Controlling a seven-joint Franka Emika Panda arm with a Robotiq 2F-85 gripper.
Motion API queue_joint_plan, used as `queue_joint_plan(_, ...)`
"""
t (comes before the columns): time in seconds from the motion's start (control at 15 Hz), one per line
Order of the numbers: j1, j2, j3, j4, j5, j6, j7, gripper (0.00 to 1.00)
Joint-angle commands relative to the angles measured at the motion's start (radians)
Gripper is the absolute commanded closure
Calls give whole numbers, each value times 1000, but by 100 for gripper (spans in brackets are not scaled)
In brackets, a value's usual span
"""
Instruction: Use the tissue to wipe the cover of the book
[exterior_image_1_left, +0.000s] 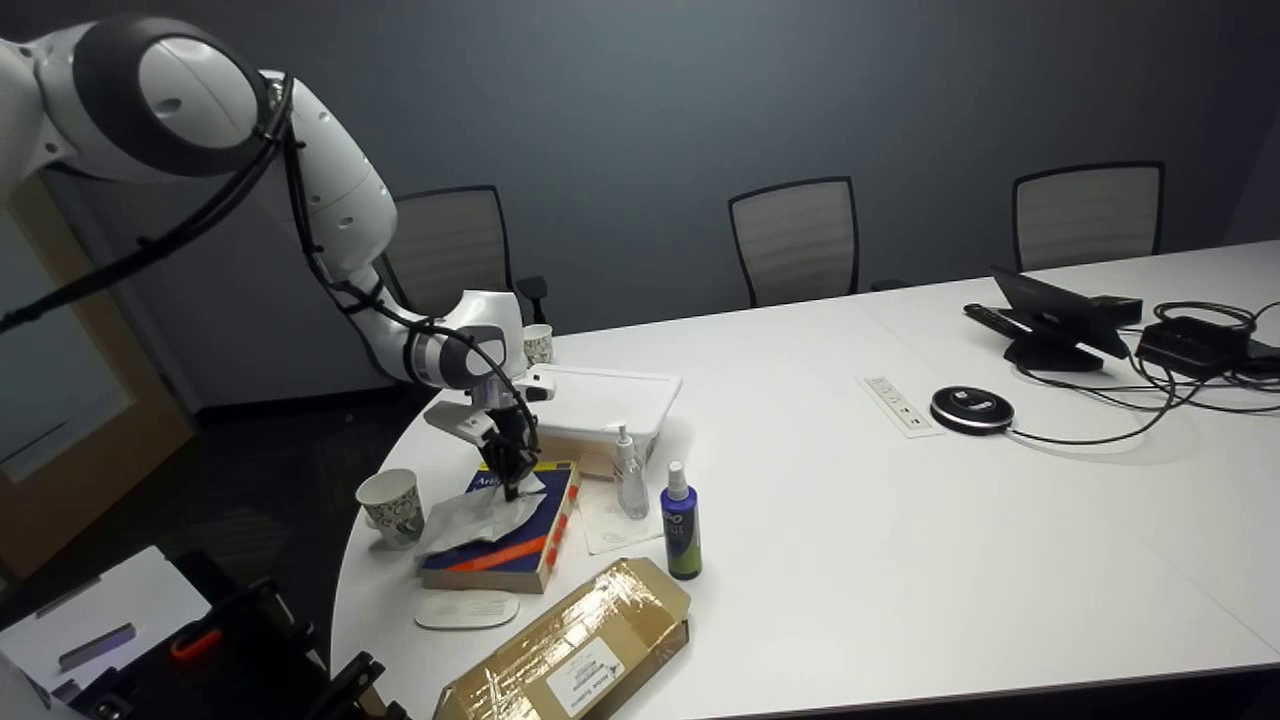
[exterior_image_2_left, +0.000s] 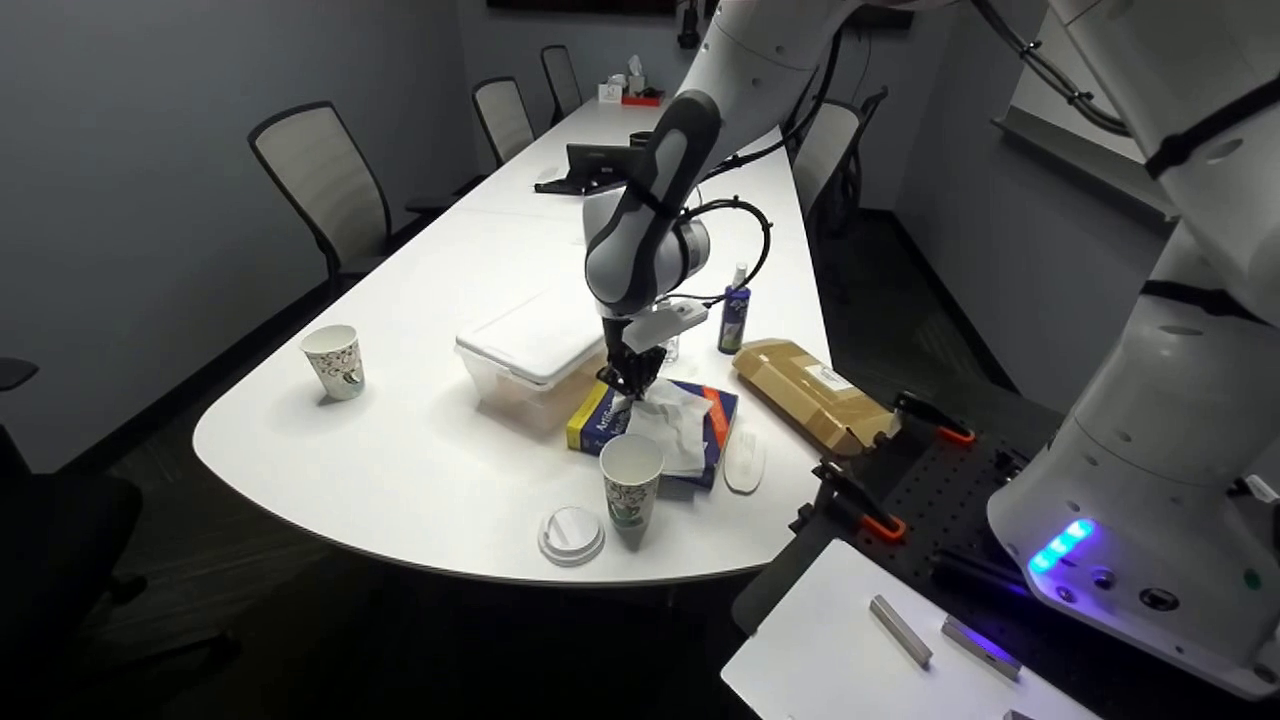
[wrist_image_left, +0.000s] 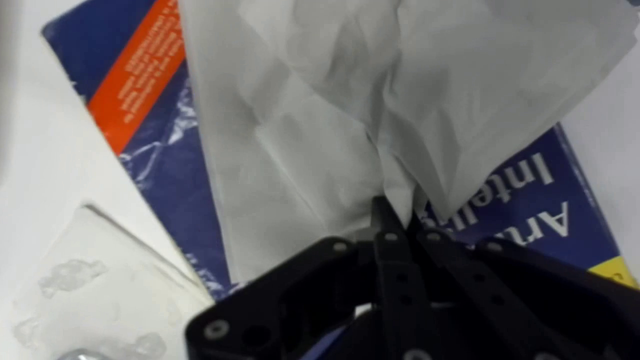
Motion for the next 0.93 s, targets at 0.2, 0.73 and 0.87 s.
queue_joint_plan(0.2, 28, 54, 55, 90, -19, -37, -40, 99)
queue_joint_plan(0.73, 64, 79, 25, 151, -61, -22, -25, 99)
queue_joint_plan(0.87, 63, 74, 5, 152, -65, -14, -19, 99)
